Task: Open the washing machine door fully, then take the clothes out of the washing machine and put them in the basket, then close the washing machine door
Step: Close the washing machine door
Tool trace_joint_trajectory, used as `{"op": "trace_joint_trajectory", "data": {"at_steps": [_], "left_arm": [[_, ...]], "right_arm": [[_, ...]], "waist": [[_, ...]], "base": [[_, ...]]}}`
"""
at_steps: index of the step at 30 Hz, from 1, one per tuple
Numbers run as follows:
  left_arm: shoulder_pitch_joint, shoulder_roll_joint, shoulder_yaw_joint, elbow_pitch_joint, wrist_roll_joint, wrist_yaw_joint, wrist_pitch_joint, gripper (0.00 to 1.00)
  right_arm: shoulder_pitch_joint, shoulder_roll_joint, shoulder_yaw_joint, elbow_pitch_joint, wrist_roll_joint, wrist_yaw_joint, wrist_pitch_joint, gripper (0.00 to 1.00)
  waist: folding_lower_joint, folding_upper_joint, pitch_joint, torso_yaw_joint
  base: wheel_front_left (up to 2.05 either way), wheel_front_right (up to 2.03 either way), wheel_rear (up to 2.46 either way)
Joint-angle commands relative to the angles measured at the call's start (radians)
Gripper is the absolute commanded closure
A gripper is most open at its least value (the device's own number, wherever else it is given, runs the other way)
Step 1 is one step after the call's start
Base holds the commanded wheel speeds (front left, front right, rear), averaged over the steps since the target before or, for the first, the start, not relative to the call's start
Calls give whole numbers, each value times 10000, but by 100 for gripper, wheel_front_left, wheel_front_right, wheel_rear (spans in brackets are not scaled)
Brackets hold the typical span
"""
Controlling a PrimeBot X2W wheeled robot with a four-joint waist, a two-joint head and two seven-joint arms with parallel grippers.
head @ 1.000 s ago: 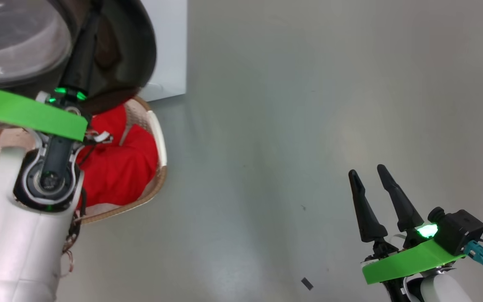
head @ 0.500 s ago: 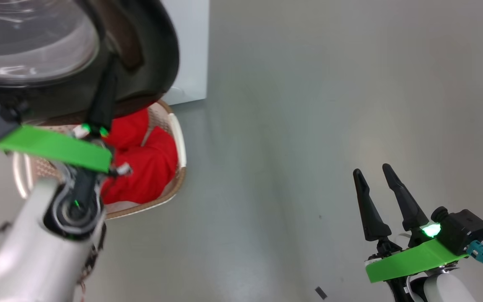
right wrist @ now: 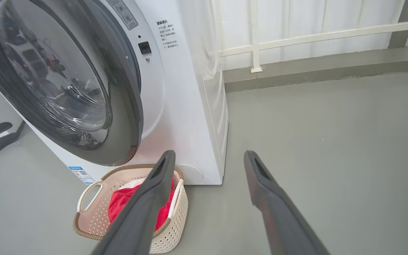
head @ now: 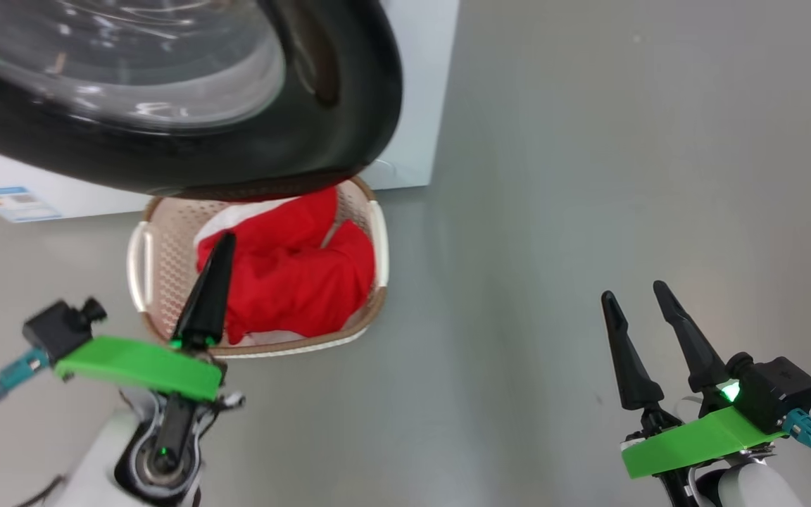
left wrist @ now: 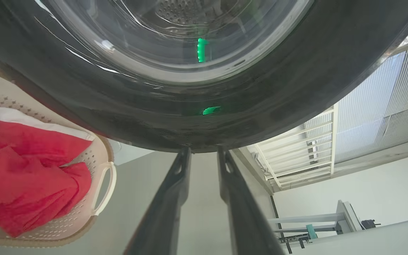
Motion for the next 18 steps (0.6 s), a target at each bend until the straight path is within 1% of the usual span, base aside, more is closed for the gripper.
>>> {"op": "trace_joint_trajectory", "data": {"at_steps": [1, 2, 3, 12, 18], "left_arm": [[184, 252, 417, -116, 172, -63, -112, 42], [507, 153, 706, -78, 375, -63, -116, 13], [677, 111, 863, -60, 501, -63, -117, 0], [1942, -108, 1652, 90, 1424, -63, -120, 0], [2541, -93, 2035, 173, 2402, -63, -121, 0]], "right_arm": [[154, -45, 131, -190, -112, 73, -63, 0], [208, -45, 68, -174, -169, 73, -63, 0], [237, -45, 44, -166, -193, 73, -63, 0], [548, -45, -92, -105, -297, 73, -63, 0], [710, -45, -179, -97, -339, 73, -63, 0]], "waist": [[0, -1, -310, 443], [0, -1, -412, 604], [0, -1, -465, 674], [0, -1, -887, 1072], [0, -1, -1024, 1219]], "base": [[0, 0, 0], [0, 0, 0], [0, 0, 0], [0, 0, 0], [0, 0, 0]]}}
